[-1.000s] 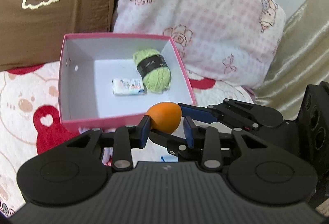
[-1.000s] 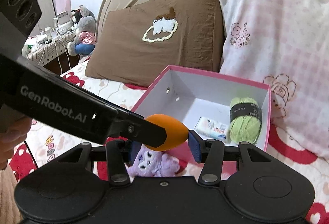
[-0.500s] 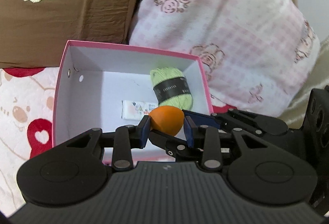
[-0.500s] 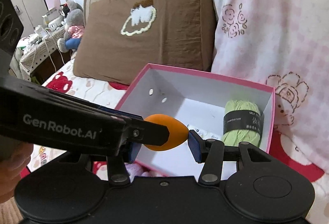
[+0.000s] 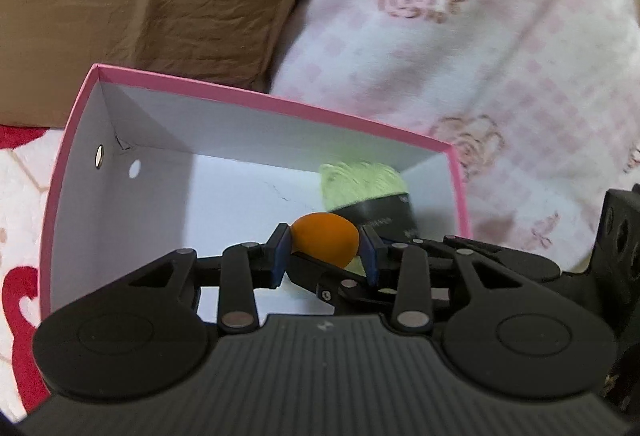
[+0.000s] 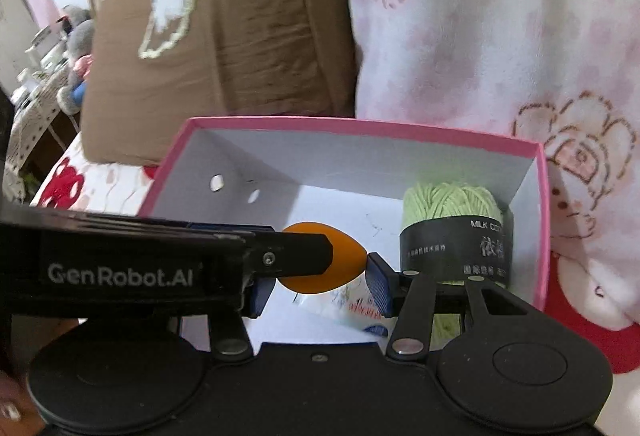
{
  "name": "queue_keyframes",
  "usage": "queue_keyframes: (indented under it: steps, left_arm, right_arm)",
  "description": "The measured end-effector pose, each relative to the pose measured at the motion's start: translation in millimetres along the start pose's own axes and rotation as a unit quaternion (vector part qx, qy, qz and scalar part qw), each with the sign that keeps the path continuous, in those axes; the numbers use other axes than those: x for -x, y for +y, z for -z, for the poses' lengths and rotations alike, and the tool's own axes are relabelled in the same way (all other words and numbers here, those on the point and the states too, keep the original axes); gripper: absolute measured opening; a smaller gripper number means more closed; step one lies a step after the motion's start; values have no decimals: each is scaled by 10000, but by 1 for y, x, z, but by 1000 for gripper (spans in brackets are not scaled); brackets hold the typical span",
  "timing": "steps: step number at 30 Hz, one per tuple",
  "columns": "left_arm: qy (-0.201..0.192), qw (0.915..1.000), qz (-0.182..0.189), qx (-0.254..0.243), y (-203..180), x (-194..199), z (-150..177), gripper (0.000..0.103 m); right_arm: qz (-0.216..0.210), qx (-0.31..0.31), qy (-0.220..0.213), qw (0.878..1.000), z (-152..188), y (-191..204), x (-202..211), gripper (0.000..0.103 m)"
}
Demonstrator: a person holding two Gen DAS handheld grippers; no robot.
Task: Organize objects
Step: 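Carry the orange sponge with the left tool into the pink box, then open the left tool to drop the sponge beside the yarn ball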
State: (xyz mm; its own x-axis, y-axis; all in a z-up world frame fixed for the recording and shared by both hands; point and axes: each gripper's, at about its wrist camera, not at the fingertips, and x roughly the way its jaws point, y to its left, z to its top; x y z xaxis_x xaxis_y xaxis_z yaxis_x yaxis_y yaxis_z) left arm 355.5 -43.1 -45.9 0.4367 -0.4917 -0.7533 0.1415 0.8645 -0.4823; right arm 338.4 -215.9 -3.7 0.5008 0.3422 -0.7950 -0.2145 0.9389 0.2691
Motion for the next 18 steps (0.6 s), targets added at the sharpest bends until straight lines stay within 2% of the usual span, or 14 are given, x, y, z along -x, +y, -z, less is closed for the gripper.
queue_keyframes:
  steps: [7, 11, 18]
  left_arm:
    - [157, 9989, 97, 425, 21, -32, -6, 35]
    - [25, 9990, 105, 429, 27, -36, -4, 36]
    - [187, 9967, 329, 712, 38, -47, -6, 36]
  right_arm:
    - [147, -68, 236, 9996, -6, -10, -33, 55]
    - [207, -89, 272, 9994, -7, -10, -44, 56]
    - [479, -6, 277, 9985, -11, -5, -52, 56]
